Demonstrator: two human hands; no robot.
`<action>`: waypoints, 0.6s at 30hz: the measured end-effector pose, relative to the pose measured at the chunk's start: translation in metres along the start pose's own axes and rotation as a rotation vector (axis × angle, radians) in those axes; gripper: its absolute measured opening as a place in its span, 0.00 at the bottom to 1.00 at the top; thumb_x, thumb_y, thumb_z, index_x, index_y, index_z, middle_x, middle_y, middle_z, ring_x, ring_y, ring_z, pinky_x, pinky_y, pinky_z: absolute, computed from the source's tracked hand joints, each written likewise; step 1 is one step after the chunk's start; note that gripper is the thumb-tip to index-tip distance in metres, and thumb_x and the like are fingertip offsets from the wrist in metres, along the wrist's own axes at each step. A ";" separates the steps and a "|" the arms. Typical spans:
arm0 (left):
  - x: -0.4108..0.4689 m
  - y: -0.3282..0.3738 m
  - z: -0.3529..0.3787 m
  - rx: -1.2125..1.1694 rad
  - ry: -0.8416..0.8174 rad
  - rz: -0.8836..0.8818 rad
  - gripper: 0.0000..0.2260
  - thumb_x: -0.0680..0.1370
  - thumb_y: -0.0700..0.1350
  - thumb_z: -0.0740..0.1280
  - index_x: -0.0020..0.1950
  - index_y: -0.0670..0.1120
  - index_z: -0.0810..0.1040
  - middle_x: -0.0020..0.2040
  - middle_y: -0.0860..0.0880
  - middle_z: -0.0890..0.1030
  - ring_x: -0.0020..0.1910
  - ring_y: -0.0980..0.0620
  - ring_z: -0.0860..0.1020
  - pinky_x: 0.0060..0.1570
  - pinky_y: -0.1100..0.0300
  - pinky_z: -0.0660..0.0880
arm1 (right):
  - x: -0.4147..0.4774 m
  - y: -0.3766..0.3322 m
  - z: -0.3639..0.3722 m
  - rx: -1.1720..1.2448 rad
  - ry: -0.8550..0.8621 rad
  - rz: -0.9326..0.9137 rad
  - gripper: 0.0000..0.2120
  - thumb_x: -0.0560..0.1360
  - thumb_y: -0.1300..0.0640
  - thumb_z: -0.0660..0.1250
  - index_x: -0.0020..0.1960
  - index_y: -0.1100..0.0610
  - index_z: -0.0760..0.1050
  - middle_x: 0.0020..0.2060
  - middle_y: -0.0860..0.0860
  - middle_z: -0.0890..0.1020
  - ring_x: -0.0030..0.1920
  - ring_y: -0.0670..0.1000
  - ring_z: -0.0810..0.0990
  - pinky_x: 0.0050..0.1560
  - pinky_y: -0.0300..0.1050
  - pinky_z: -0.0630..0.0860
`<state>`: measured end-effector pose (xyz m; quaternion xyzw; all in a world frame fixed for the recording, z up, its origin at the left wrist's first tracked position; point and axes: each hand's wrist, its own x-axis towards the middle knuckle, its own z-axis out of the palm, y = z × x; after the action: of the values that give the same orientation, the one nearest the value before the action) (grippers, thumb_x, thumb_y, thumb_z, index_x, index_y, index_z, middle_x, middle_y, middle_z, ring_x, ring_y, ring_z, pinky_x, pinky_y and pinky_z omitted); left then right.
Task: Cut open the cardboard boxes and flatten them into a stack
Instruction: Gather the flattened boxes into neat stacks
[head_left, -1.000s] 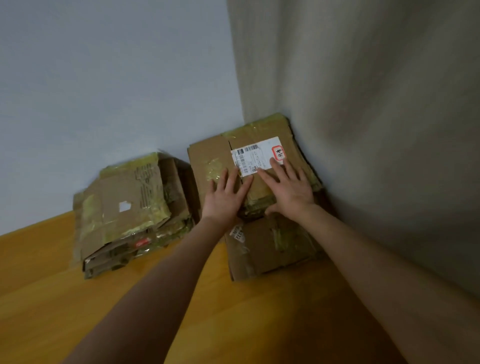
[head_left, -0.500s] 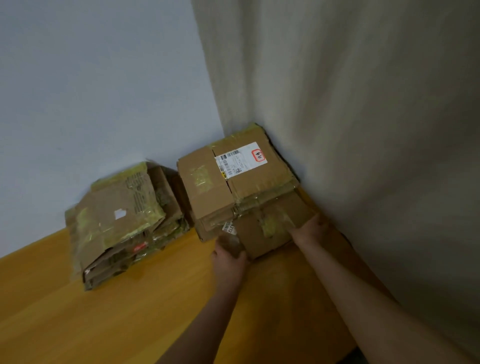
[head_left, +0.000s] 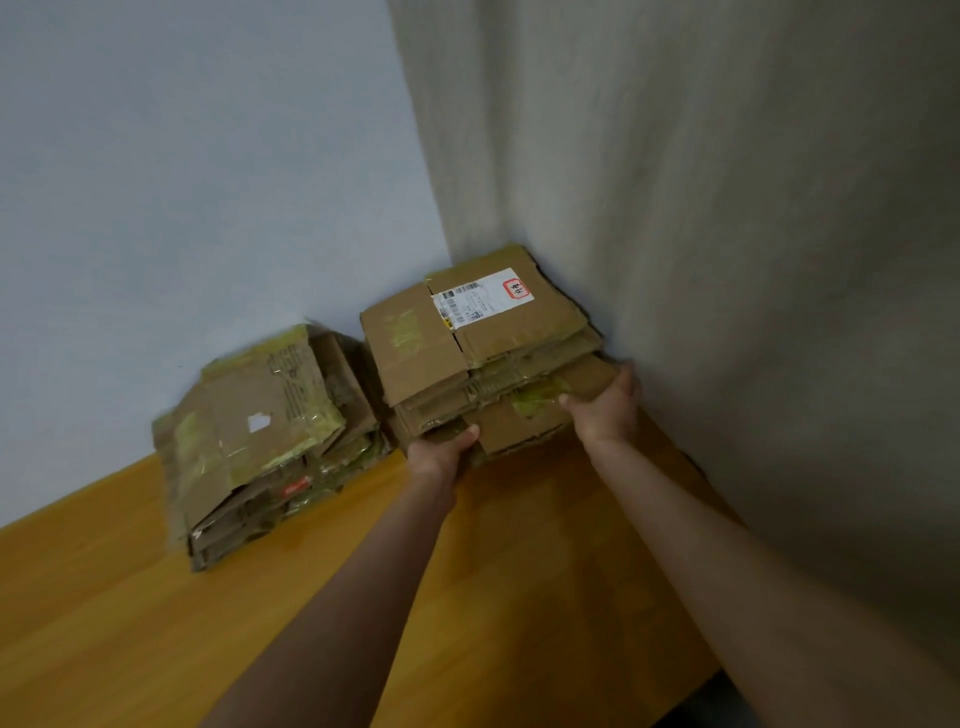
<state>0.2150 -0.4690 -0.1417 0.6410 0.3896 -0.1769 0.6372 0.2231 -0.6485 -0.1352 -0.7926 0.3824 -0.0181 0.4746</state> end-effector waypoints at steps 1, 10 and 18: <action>-0.001 -0.004 -0.001 0.009 0.004 -0.013 0.15 0.70 0.43 0.77 0.46 0.39 0.73 0.49 0.40 0.80 0.47 0.42 0.81 0.49 0.51 0.79 | -0.001 0.007 0.002 0.078 0.030 0.059 0.46 0.72 0.57 0.74 0.79 0.56 0.48 0.76 0.56 0.56 0.72 0.61 0.64 0.66 0.52 0.68; -0.012 -0.034 -0.015 0.929 0.271 0.460 0.25 0.76 0.50 0.70 0.69 0.43 0.68 0.68 0.43 0.67 0.68 0.43 0.67 0.63 0.52 0.71 | -0.007 0.034 0.025 0.315 -0.143 0.479 0.17 0.76 0.67 0.66 0.64 0.67 0.70 0.59 0.62 0.78 0.55 0.62 0.79 0.55 0.56 0.79; -0.007 0.001 0.009 1.376 0.202 1.124 0.32 0.74 0.52 0.68 0.75 0.46 0.61 0.68 0.44 0.66 0.67 0.45 0.66 0.68 0.51 0.63 | 0.001 0.020 0.020 0.145 -0.112 0.371 0.21 0.75 0.65 0.68 0.65 0.68 0.69 0.62 0.61 0.76 0.61 0.60 0.76 0.51 0.44 0.73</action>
<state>0.2137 -0.4796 -0.1366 0.9902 -0.1202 0.0240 0.0670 0.2198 -0.6393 -0.1617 -0.6722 0.4925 0.0864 0.5460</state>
